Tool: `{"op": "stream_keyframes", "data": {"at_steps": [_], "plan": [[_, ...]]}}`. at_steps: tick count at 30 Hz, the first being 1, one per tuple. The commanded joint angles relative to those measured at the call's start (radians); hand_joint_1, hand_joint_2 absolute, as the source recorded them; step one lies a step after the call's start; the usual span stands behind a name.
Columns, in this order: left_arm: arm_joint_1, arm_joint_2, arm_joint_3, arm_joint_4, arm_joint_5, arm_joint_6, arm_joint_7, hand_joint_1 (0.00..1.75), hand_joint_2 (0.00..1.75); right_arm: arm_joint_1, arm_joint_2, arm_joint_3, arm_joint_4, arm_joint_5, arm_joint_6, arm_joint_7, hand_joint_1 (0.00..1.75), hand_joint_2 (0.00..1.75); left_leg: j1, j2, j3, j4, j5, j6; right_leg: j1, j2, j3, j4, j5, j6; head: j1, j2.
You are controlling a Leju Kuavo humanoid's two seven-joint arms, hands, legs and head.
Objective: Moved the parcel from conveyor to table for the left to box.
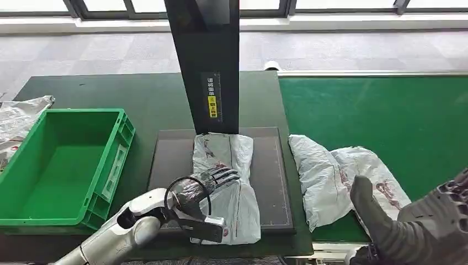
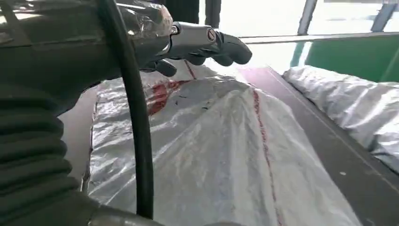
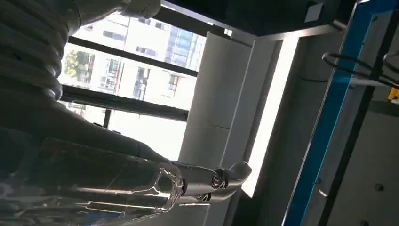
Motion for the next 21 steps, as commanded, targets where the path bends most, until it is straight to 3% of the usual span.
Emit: {"op": "stream_keyframes", "data": {"at_steps": [1,10,12,13,21], "plan": [[0.048,-0.045,-0.006,0.201,-0.107,0.228,0.03,0.0,1.75,0.013,0.026,-0.048,-0.018,0.022,-0.011,0.014,0.0,1.75,-0.001,-0.001,0.001,-0.007,0.004,0.002,-0.001,-0.001,0.002,-0.007,0.003,0.001,0.0,0.0],[0.054,-0.057,0.013,0.27,-0.115,0.256,0.032,0.0,1.75,0.002,0.026,-0.03,-0.003,0.011,-0.016,0.019,0.0,1.75,-0.001,0.0,0.001,-0.002,0.001,0.001,0.0,0.0,0.001,-0.002,0.001,0.0,0.0,0.0],[0.054,-0.054,0.014,0.275,-0.114,0.254,0.03,0.42,1.75,0.004,0.025,-0.027,-0.001,0.01,-0.016,0.019,0.0,1.75,-0.001,0.0,0.001,-0.002,0.001,0.001,-0.001,0.001,0.001,-0.002,0.001,0.0,0.0,0.0],[0.054,-0.054,0.014,0.275,-0.114,0.254,0.03,1.75,1.75,0.004,0.025,-0.027,-0.001,0.01,-0.016,0.019,0.0,1.75,-0.001,0.0,0.001,-0.003,0.002,0.001,-0.001,0.001,0.001,-0.003,0.002,0.0,0.0,0.0],[0.049,-0.025,-0.01,0.249,-0.097,0.134,0.017,1.75,1.75,-0.001,0.022,-0.017,0.007,-0.006,-0.006,0.009,0.0,1.75,-0.001,0.001,0.0,-0.004,0.003,0.002,-0.001,0.001,0.0,-0.003,0.002,0.001,0.0,0.0]]}}
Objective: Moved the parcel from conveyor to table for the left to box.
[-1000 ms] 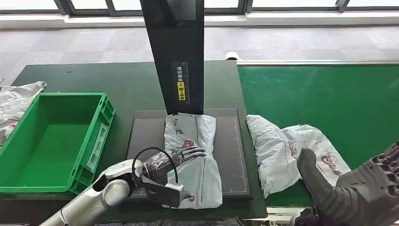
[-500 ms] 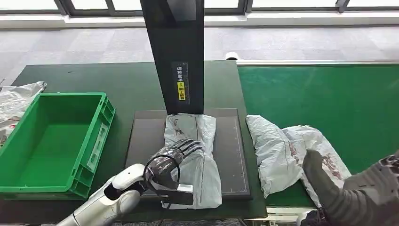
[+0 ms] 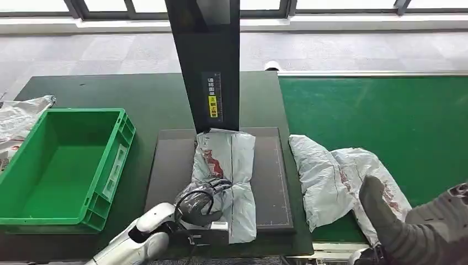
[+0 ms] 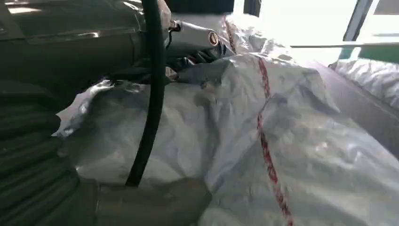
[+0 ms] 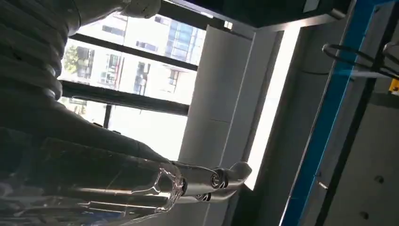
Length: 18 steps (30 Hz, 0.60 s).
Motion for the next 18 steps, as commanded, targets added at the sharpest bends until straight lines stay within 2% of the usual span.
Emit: {"op": "stream_keyframes", "data": {"at_steps": [1,13,18], "plan": [[-0.016,0.04,-0.011,0.06,0.005,-0.079,0.0,1.75,1.75,-0.011,0.018,-0.006,0.028,-0.01,0.001,-0.007,0.0,1.75,0.0,0.001,0.001,-0.002,0.001,0.001,0.0,0.001,0.0,-0.001,0.001,0.0,0.0,0.0],[-0.022,0.039,-0.008,0.035,0.012,-0.096,0.002,1.75,1.75,-0.021,0.027,-0.015,0.013,-0.01,0.0,-0.002,0.0,1.75,-0.001,0.001,0.0,-0.002,0.001,0.001,0.0,0.001,0.0,-0.001,0.001,0.0,0.0,0.0],[0.015,0.044,0.06,-0.062,0.021,-0.023,0.028,1.75,1.75,-0.001,0.028,-0.02,0.002,0.0,-0.002,-0.003,0.0,1.75,-0.001,0.002,0.0,-0.002,0.001,0.001,0.0,0.002,-0.001,-0.001,0.002,0.0,0.0,0.0]]}}
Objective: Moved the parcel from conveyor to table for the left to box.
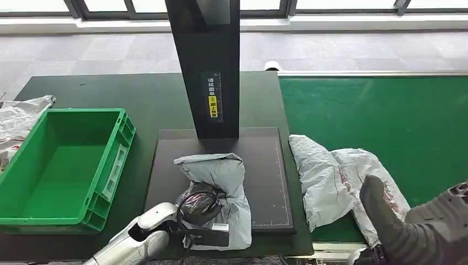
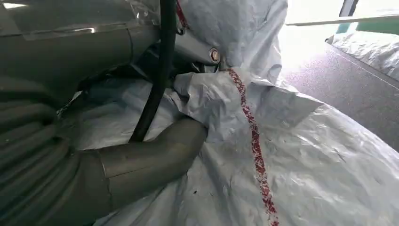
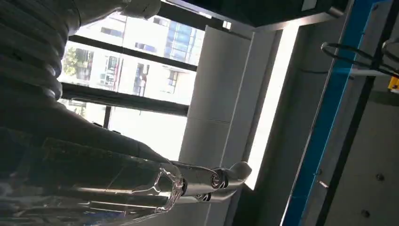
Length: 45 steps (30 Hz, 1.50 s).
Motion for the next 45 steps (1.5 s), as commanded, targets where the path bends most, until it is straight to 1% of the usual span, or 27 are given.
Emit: {"op": "stream_keyframes", "data": {"at_steps": [1,3,7,12,19,21,26,28,30,32,41,43,45], "plan": [[0.035,0.043,0.088,-0.097,0.011,0.085,0.034,1.75,1.75,0.007,0.019,-0.019,-0.001,0.006,-0.008,-0.002,0.0,1.75,0.0,0.002,0.0,-0.002,0.001,0.001,0.0,0.002,-0.001,-0.002,0.002,0.0,0.0,0.0],[0.055,0.045,0.135,-0.15,0.014,0.124,0.04,1.75,1.75,0.012,0.017,-0.015,-0.006,0.008,-0.013,0.0,0.0,1.75,-0.001,0.002,0.0,-0.003,0.002,0.001,0.0,0.002,-0.001,-0.003,0.002,0.0,0.0,0.0],[0.107,0.047,0.267,-0.267,0.077,0.223,0.016,1.75,1.75,0.018,0.013,-0.007,-0.011,0.013,-0.02,0.006,0.0,1.75,0.0,0.003,-0.001,-0.002,0.001,0.001,0.0,0.003,-0.003,-0.001,0.002,0.0,0.0,0.0],[0.103,0.075,0.368,-0.348,0.119,0.294,-0.024,1.75,1.75,0.016,-0.005,0.003,0.015,-0.015,-0.024,-0.011,0.0,1.75,0.0,0.004,-0.002,-0.002,0.001,0.001,0.0,0.004,-0.003,-0.001,0.002,0.0,0.0,0.0],[0.105,0.072,0.368,-0.349,0.119,0.295,-0.024,1.75,1.75,0.015,-0.004,0.003,0.015,-0.015,-0.024,-0.012,0.0,1.75,0.0,0.002,-0.001,-0.003,0.002,0.001,0.0,0.002,-0.002,-0.003,0.002,0.0,0.0,0.0],[0.107,0.067,0.377,-0.355,0.128,0.315,-0.036,1.75,1.75,0.013,-0.007,0.005,0.016,-0.021,-0.024,-0.015,0.0,1.75,0.0,0.002,-0.002,-0.003,0.002,0.001,0.0,0.002,-0.002,-0.003,0.002,0.0,0.0,0.0],[0.086,0.087,0.447,-0.412,0.158,0.337,-0.046,1.75,1.75,-0.003,-0.013,0.014,0.035,-0.036,-0.026,-0.023,0.0,1.75,0.0,0.002,-0.002,-0.001,0.001,0.001,0.001,0.002,-0.002,-0.001,0.001,0.0,0.0,0.0],[0.061,0.093,0.485,-0.401,0.188,0.326,-0.04,1.75,1.75,-0.003,-0.014,0.016,0.037,-0.041,-0.024,-0.025,0.0,1.75,0.0,0.003,-0.003,-0.002,0.001,0.001,0.0,0.002,-0.003,-0.001,0.002,0.0,0.0,0.0],[0.021,0.097,0.53,-0.369,0.144,0.332,-0.024,1.75,1.75,0.001,-0.012,0.016,0.039,-0.044,-0.022,-0.027,0.0,1.75,0.0,0.002,-0.003,-0.001,0.001,0.001,0.0,0.002,-0.003,-0.001,0.001,0.0,0.0,0.0],[0.011,0.098,0.542,-0.36,0.146,0.32,-0.026,1.75,1.75,0.001,-0.012,0.016,0.04,-0.045,-0.021,-0.029,0.0,1.75,0.0,0.001,-0.003,0.0,0.001,0.0,0.0,0.001,-0.003,0.0,0.001,0.0,0.0,0.0],[0.021,0.089,0.538,-0.365,0.143,0.322,-0.027,1.75,1.75,0.001,-0.012,0.015,0.039,-0.045,-0.021,-0.029,0.0,1.75,0.0,0.001,-0.002,-0.001,0.002,0.001,0.0,0.0,-0.002,-0.001,0.001,0.0,0.0,0.0],[-0.016,0.098,0.569,-0.327,0.16,0.322,0.012,1.75,1.75,0.0,-0.013,0.015,0.042,-0.054,-0.014,-0.028,0.0,1.75,-0.001,0.001,-0.002,-0.002,0.002,0.001,0.0,0.001,-0.002,-0.001,0.001,0.0,0.0,0.0],[-0.096,0.126,0.607,-0.239,0.158,0.316,0.037,1.75,1.75,-0.003,-0.014,0.016,0.048,-0.059,-0.014,-0.034,0.0,1.75,0.0,0.001,-0.003,-0.001,0.003,0.001,0.0,0.0,-0.003,-0.001,0.001,0.0,0.0,0.0]]}}
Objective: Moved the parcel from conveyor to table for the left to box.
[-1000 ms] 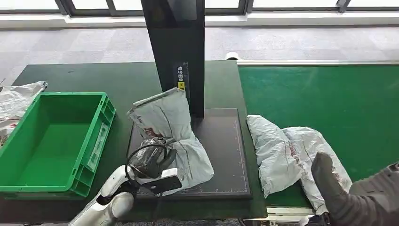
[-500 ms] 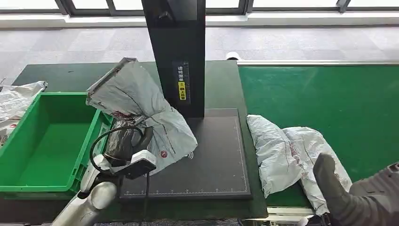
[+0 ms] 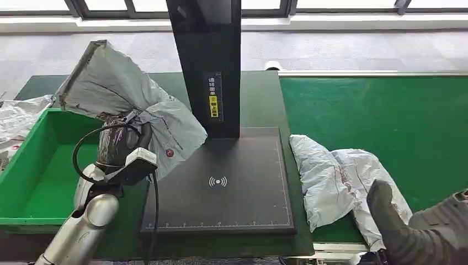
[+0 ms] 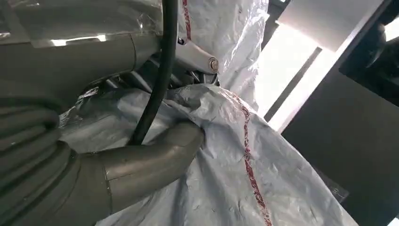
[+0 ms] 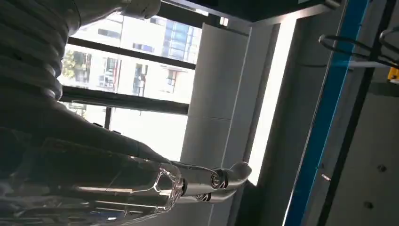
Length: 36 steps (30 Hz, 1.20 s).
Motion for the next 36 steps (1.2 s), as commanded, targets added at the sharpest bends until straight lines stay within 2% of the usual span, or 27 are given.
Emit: {"op": "stream_keyframes", "data": {"at_steps": [1,8,15,27,32,36], "plan": [[-0.19,0.066,0.134,0.214,0.017,-0.019,0.073,1.75,1.75,-0.024,-0.016,0.016,0.062,-0.021,0.005,-0.006,0.0,1.75,0.0,0.0,-0.001,-0.002,0.002,0.001,0.0,0.0,-0.001,-0.001,0.002,0.0,0.0,0.0],[-0.376,0.088,0.215,0.504,0.187,-0.098,0.123,1.75,1.75,-0.012,-0.026,0.005,0.064,-0.035,0.008,-0.011,0.0,1.75,0.001,-0.001,-0.001,0.0,0.003,-0.001,0.0,-0.001,-0.001,0.0,0.002,-0.001,0.0,0.0],[-0.496,0.124,0.234,0.843,0.172,-0.008,0.199,1.75,1.75,-0.031,-0.036,0.002,0.082,-0.037,0.011,0.002,0.0,1.75,0.001,0.0,0.0,-0.002,0.005,-0.001,0.0,-0.001,-0.001,-0.002,0.005,-0.001,0.0,0.0],[-0.476,0.184,0.314,1.024,0.134,0.103,0.222,1.75,1.75,-0.074,-0.045,0.033,0.109,-0.037,0.011,0.036,0.0,1.75,0.0,0.004,0.0,-0.003,0.005,-0.001,0.0,0.004,-0.002,-0.002,0.006,-0.001,0.0,0.0],[-0.414,0.191,0.344,1.01,0.114,0.116,0.227,1.75,1.75,-0.072,-0.051,0.04,0.115,-0.026,0.015,0.052,0.0,1.75,0.0,0.005,0.001,-0.004,0.005,-0.001,0.0,0.005,-0.001,-0.003,0.006,-0.001,0.0,0.0],[-0.414,0.189,0.346,1.007,0.112,0.116,0.228,1.75,1.75,-0.072,-0.051,0.041,0.115,-0.025,0.015,0.053,0.0,1.75,0.001,0.002,-0.001,-0.001,0.004,-0.001,0.0,0.002,-0.001,-0.001,0.004,-0.001,0.0,0.0]]}}
